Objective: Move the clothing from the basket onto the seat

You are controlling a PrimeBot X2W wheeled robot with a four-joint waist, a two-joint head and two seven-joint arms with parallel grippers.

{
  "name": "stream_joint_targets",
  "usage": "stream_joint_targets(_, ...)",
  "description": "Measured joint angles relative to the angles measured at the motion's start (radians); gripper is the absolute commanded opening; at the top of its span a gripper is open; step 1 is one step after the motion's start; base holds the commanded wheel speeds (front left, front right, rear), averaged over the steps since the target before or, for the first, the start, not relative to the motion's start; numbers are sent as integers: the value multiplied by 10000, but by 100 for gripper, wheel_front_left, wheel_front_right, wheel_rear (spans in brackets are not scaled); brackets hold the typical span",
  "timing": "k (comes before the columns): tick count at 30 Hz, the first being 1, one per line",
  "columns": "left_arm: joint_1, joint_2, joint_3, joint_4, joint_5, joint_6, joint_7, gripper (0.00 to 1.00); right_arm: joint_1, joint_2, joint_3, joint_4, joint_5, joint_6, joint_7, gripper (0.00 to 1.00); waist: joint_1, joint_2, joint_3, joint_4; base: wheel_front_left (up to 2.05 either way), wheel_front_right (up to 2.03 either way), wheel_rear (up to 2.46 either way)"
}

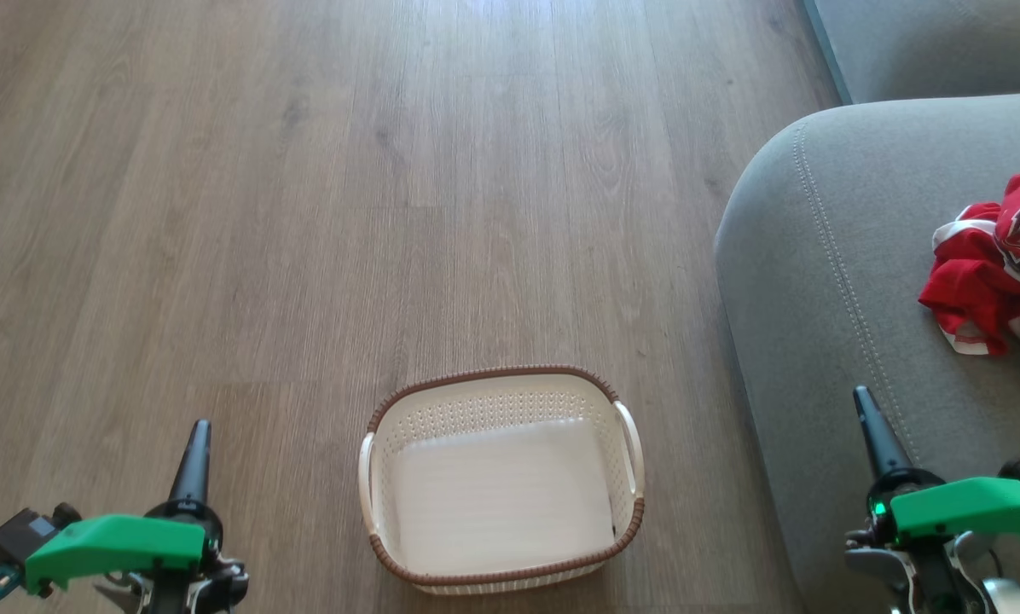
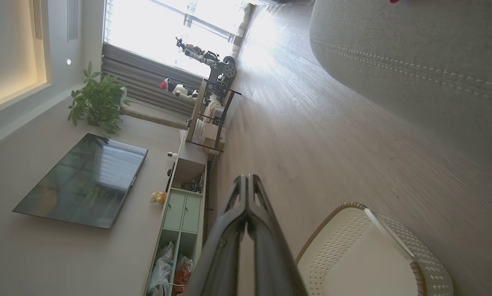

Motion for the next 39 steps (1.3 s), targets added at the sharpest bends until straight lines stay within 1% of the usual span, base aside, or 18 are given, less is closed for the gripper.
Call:
stream_joint_targets(3, -48, -29, 90, 23, -261, -12, 92, 0, -93, 19, -92, 38, 288, 0, 38, 0, 0, 0, -4, 6, 0, 0, 0)
stream_joint_targets(9, -267, -157, 192, 65, -809, -188, 267, 0, -188, 67, -205, 84, 851, 0, 211, 0, 0, 0, -13, 17, 0, 0, 0)
stream_joint_targets(19, -370, -339, 462, 226, -1699, -362, 533, 0, -367, 209, -437, 159, 1745, 0, 474, 0, 0, 0, -27, 36, 0, 0, 0)
stream_joint_targets(22, -462, -431, 654, 291, -2148, -451, 685, 0, -368, 299, -520, 203, 2224, 0, 606, 0, 0, 0, -34, 45, 0, 0, 0)
stream_joint_targets(33, -678, -637, 924, 391, -3139, -709, 989, 0, -587, 355, -771, 316, 3225, 0, 863, 0, 0, 0, -49, 65, 0, 0, 0)
stream_joint_targets(39, -777, -652, 986, 397, -3166, -709, 1018, 0, -594, 366, -796, 326, 3248, 0, 899, 0, 0, 0, -49, 65, 0, 0, 0)
